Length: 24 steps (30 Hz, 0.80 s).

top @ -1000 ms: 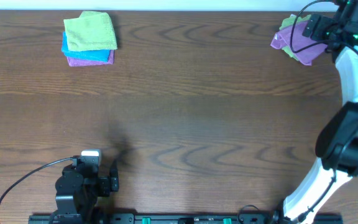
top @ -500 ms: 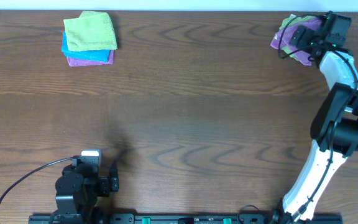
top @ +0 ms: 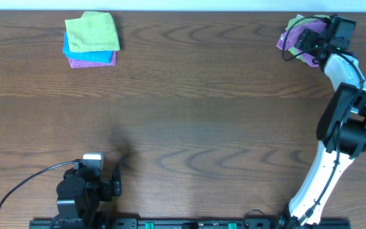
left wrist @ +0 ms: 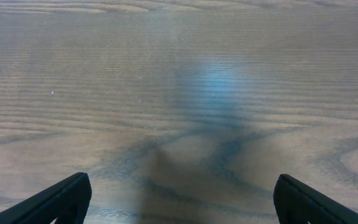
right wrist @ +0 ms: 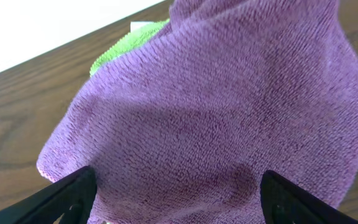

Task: Fold the cloth
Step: 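Grasp the purple cloth with the right gripper and lift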

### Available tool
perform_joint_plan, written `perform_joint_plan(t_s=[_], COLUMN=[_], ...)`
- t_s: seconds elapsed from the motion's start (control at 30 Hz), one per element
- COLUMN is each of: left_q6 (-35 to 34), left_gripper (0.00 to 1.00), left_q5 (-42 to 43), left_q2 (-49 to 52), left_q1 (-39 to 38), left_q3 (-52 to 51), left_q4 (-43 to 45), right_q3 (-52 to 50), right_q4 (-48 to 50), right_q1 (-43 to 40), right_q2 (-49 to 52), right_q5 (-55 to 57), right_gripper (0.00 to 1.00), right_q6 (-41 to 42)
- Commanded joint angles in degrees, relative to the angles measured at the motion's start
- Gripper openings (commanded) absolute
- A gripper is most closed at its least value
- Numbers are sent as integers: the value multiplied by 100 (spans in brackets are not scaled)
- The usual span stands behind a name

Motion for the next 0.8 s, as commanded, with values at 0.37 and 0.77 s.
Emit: perform_joint_plan(t_s=[0.37, 0.77], left_q6=[79, 81], left_gripper=[95, 95], left_q5=[-39, -39], left_q2=[-37, -37], left_q1=[-26, -26], left_q3=[-48, -48], left_q4=[-66, -66], right_q3=[157, 245], right_q4=[26, -310], right_q1=[39, 59], right_q2=[295, -699], right_q5=[-313, -446], right_gripper=[22, 1], right_q6=[61, -76])
